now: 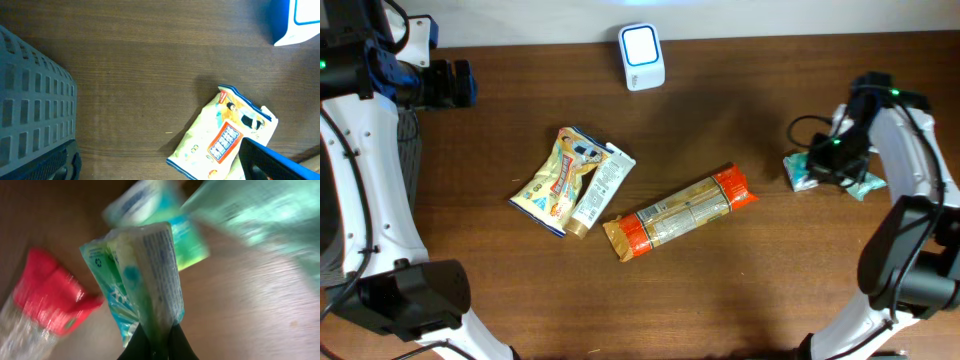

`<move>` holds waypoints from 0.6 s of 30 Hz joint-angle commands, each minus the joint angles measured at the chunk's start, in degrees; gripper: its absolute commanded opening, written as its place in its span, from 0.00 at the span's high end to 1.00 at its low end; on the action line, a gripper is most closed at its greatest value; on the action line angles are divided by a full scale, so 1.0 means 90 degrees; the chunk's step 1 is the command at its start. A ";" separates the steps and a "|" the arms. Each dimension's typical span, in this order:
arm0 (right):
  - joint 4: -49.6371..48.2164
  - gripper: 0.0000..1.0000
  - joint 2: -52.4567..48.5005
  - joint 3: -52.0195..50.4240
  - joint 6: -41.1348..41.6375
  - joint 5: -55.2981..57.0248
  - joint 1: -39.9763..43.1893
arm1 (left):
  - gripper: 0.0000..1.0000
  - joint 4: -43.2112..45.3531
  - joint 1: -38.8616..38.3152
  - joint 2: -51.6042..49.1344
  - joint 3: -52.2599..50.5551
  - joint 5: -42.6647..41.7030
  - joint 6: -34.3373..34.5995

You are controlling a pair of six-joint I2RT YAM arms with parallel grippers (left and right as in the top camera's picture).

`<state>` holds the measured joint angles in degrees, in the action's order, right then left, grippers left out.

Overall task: Scan the item barcode
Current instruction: 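Move the tissue pack right and drop it with the others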

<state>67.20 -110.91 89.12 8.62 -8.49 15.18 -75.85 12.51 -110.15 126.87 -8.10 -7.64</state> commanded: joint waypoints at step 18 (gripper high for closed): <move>0.1690 0.32 -0.0126 0.2208 -0.0316 -0.0588 -0.0029 | 0.01 0.0012 0.0002 0.0027 0.0051 0.0002 0.0056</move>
<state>81.47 -113.03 106.41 6.24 -13.08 18.61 -75.81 12.51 -110.15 126.87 -8.08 -7.64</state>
